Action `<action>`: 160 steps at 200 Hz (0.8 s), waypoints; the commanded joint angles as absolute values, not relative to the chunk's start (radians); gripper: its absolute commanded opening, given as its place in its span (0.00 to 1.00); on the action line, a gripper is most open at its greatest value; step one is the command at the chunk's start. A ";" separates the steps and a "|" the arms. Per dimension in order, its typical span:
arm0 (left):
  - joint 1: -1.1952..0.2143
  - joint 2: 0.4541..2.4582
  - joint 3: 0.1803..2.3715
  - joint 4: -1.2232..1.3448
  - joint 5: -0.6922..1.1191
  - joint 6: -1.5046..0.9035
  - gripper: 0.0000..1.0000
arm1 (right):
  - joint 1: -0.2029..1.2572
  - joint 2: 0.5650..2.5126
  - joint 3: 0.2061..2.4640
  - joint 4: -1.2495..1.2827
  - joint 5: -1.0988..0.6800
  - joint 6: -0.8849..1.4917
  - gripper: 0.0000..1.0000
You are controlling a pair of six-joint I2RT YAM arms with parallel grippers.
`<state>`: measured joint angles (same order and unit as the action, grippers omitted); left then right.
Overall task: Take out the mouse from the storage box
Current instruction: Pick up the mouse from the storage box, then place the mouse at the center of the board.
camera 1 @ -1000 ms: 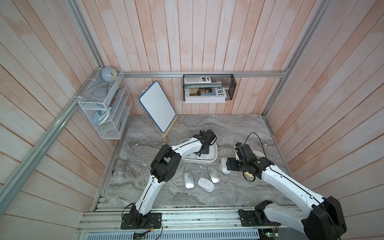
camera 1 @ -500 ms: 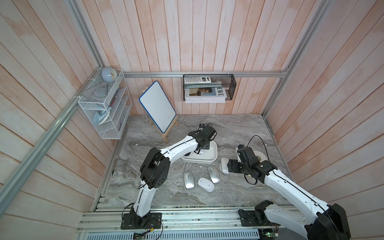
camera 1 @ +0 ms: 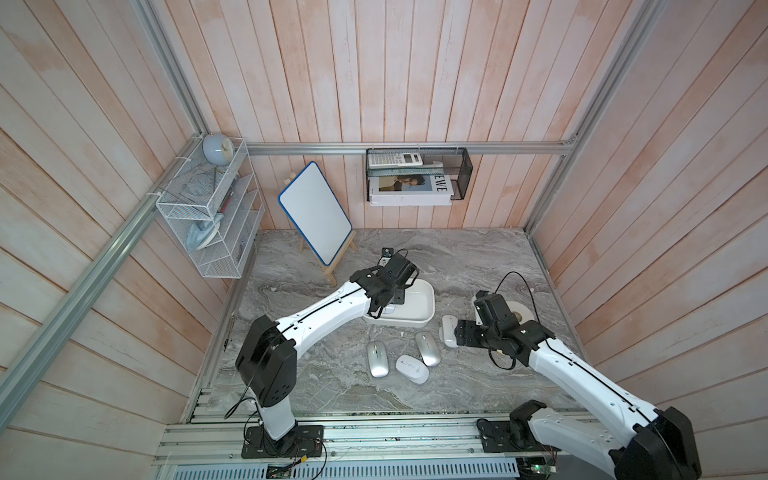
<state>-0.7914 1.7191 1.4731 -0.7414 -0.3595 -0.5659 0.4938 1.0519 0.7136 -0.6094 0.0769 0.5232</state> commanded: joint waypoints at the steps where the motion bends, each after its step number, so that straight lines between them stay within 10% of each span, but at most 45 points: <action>1: -0.795 1.638 1.416 -0.760 -0.413 -0.578 0.51 | 0.492 1.052 0.752 -0.646 0.070 0.537 0.82; 160: -0.613 1.364 0.896 -0.625 -0.358 -0.658 0.51 | 0.644 1.182 0.864 -0.683 0.179 0.632 0.82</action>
